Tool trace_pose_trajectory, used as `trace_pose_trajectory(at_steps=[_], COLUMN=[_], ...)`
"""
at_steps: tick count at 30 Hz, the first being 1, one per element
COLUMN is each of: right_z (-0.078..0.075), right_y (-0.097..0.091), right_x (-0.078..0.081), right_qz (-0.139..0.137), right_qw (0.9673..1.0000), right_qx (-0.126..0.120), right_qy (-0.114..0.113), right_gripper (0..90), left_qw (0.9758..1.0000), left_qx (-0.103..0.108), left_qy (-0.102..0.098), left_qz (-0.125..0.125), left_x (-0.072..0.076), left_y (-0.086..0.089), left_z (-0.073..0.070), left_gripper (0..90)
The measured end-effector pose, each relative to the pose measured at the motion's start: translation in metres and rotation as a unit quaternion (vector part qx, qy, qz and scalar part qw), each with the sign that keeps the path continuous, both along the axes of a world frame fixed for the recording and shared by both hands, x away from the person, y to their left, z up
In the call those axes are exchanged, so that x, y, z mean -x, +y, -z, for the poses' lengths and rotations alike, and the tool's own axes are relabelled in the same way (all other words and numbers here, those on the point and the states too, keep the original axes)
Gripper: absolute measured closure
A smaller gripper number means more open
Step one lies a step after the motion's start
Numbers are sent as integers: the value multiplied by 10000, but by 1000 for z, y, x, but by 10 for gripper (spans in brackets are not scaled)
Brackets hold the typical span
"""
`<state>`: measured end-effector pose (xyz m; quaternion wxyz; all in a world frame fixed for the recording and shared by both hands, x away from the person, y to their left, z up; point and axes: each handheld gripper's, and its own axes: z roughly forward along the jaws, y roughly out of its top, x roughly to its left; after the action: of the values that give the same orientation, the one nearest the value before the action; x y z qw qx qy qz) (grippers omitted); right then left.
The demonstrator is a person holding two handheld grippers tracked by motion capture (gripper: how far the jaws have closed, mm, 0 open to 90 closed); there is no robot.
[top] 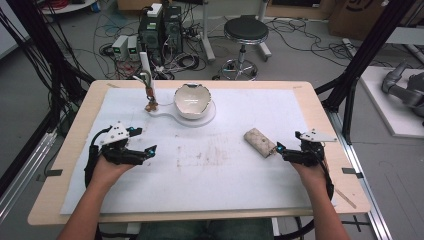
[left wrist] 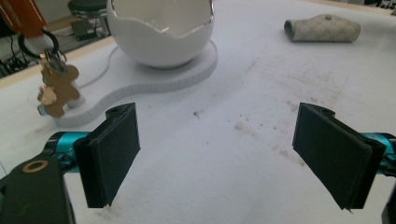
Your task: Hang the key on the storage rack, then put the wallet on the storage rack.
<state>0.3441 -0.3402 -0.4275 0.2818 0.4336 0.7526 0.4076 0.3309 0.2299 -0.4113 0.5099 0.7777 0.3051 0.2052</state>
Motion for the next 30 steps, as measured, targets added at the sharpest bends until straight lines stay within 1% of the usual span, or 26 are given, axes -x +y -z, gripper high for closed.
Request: trace_pose_trajectory(at_steps=[1, 3, 5, 7, 10, 15, 19, 22, 25, 26, 27, 30], right_z=[0, 1, 1, 1, 1, 1, 0, -1, -2, -2, -2, -1], right_y=[-1, -2, -2, -3, -2, 1, 5, 9, 15, 19, 19, 25], right_x=[-1, -1, -1, -1, -1, -1, -1, -1, -1, -1, -1, -3], right_qz=[-11, -12, -19, -21, -32, -88, -123, -169, -205, -244, -244, -304], right_qw=[10000, 10000, 10000, 10000, 10000, 9999, 9999, 9998, 9997, 9996, 9996, 9994], right_qx=[24, 20, 33, 21, 12, 67, 60, 73, 95, 123, 123, 164], right_qy=[-19, 15, 17, 13, 12, 9, 7, -7, -28, -43, -43, -2], right_gripper=[154, 154, 154, 154, 154, 154, 154, 153, 153, 153, 153, 153], left_qw=[10000, 10000, 10000, 9999, 9999, 9999, 9998, 9997, 9997, 9996, 9996, 9995], left_qx=[31, 50, 56, 80, 35, 19, 22, 79, 55, 79, 43, 28], left_qy=[23, 64, 51, 111, 153, 153, 177, 181, 175, 182, 189, 232], left_qz=[5, -39, -32, 2, 8, -37, -109, -139, -171, -196, -192, -228], left_x=[0, 0, 0, 0, 0, 0, 1, 2, 2, 2, 2, 0], left_y=[1, 1, 2, 3, 3, 5, 7, 10, 11, 11, 11, 12], left_z=[1, 2, 3, 4, 7, 8, 9, 9, 10, 11, 11, 13], left_gripper=[148, 148, 148, 148, 148, 148, 148, 151, 151, 151, 151, 151])
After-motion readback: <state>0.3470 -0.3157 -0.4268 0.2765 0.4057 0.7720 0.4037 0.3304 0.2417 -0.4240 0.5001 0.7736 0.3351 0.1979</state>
